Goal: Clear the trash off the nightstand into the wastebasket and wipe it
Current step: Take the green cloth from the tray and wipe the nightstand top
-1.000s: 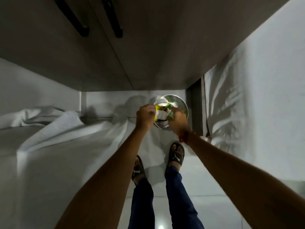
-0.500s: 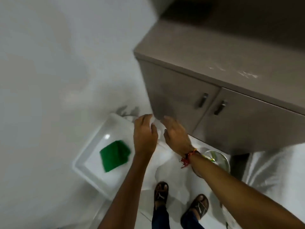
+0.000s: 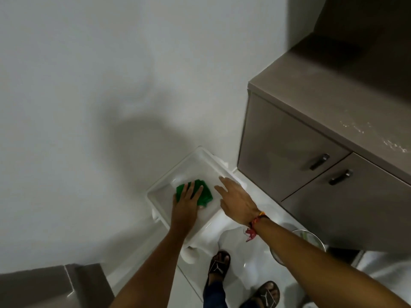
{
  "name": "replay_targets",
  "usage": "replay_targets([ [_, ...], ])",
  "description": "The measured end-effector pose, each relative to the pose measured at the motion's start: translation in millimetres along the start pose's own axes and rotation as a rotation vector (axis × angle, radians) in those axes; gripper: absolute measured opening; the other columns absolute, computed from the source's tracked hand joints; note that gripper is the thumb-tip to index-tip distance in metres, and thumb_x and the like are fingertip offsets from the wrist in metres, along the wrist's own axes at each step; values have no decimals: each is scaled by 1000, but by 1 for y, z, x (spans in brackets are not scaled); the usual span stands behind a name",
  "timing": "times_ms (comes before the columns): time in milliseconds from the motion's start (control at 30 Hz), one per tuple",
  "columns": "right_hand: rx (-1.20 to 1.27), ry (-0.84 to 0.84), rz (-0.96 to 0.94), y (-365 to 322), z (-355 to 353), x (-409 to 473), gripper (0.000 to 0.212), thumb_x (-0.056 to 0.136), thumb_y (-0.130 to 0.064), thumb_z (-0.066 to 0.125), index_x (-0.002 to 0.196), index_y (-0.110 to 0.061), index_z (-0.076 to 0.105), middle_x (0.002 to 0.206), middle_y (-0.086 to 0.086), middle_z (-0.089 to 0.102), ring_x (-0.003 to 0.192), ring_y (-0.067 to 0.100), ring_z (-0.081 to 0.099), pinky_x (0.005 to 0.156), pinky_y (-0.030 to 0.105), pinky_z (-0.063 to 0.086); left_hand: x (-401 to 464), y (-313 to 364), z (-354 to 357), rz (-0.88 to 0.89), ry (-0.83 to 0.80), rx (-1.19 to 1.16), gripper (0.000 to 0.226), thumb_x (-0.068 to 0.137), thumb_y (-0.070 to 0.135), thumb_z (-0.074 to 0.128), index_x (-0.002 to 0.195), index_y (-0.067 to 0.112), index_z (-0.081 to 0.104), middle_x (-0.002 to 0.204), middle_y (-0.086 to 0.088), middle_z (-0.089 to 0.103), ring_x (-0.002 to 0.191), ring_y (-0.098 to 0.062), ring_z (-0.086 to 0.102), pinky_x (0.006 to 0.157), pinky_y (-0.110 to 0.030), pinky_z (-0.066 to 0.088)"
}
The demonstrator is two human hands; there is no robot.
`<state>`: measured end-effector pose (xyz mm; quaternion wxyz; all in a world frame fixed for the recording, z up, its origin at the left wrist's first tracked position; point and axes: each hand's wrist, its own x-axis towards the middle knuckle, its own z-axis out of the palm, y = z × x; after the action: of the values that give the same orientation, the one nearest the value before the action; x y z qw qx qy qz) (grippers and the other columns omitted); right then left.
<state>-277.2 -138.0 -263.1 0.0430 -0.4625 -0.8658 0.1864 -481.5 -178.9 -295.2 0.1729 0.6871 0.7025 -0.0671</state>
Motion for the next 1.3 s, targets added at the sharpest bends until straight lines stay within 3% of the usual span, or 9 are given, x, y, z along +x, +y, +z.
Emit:
replay_targets([
  [200, -27, 139, 133, 54, -12, -32, 51, 91, -11, 61, 141, -6, 56, 155, 21, 43, 144, 36, 42, 120, 38, 29, 13, 19, -18, -25, 200, -96, 64, 96, -2, 45, 153, 26, 35, 165, -9, 27, 156, -31, 14, 120, -59, 31],
  [367, -12, 100, 374, 103, -14, -76, 57, 92, -13, 59, 147, -5, 48, 159, 18, 37, 148, 34, 35, 121, 41, 31, 33, 131, -38, 330, 401, -130, 76, 86, -13, 44, 152, 24, 35, 163, -12, 31, 154, -34, 19, 122, -59, 25],
  [567, 54, 92, 617, 178, 42, -150, 58, 80, -18, 72, 133, -2, 56, 137, 23, 57, 121, 37, 62, 103, 36, 51, 45, 274, 41, 626, 65, -146, 76, 84, 4, 37, 156, 27, 26, 165, -9, 27, 155, -32, 18, 123, -57, 26],
  [733, 44, -92, 782, 247, 190, -220, 79, 98, -47, 46, 159, -4, 20, 167, 17, 18, 155, 33, 15, 125, 45, 11, 81, 296, 175, 618, -102, -51, 75, 91, 2, 53, 158, 16, 21, 161, -16, 35, 151, -33, 30, 121, -55, 31],
  [967, 98, -349, 817, 285, 382, -256, 95, 93, -42, 62, 158, 3, 9, 166, 26, 8, 154, 43, 11, 126, 50, 15, 123, 268, 331, 572, -184, -11, 74, 86, -7, 50, 155, 9, 26, 158, -24, 35, 145, -37, 37, 119, -48, 36],
  [1033, 59, -316, 809, 291, 410, -249, 81, 85, -21, 72, 152, 6, 33, 156, 31, 35, 145, 47, 36, 119, 52, 35, 127, 257, 364, 573, -208, -15, 74, 84, -10, 52, 153, 8, 31, 155, -25, 38, 142, -39, 41, 115, -50, 40],
  [1133, 48, -344, 720, 304, 426, -249, 67, 87, 2, 51, 152, 4, 33, 149, 33, 44, 136, 50, 46, 112, 55, 41, 128, 244, 389, 584, -227, 4, 71, 82, -12, 52, 149, 6, 38, 151, -27, 43, 137, -42, 47, 110, -52, 45],
  [1200, 17, -256, 672, 308, 419, -253, 49, 86, 6, 46, 133, 11, 56, 115, 35, 67, 101, 49, 69, 84, 52, 59, 126, 238, 392, 589, -239, 11, 67, 84, -14, 52, 147, 5, 41, 149, -27, 46, 136, -43, 48, 108, -55, 47],
  [1300, -15, -138, 578, 305, 387, -258, 30, 62, 3, 79, 92, 5, 77, 74, 20, 75, 59, 35, 73, 47, 35, 60, 119, 240, 377, 579, -230, -9, 67, 82, -16, 54, 145, 4, 44, 144, -26, 51, 132, -42, 53, 105, -56, 50],
])
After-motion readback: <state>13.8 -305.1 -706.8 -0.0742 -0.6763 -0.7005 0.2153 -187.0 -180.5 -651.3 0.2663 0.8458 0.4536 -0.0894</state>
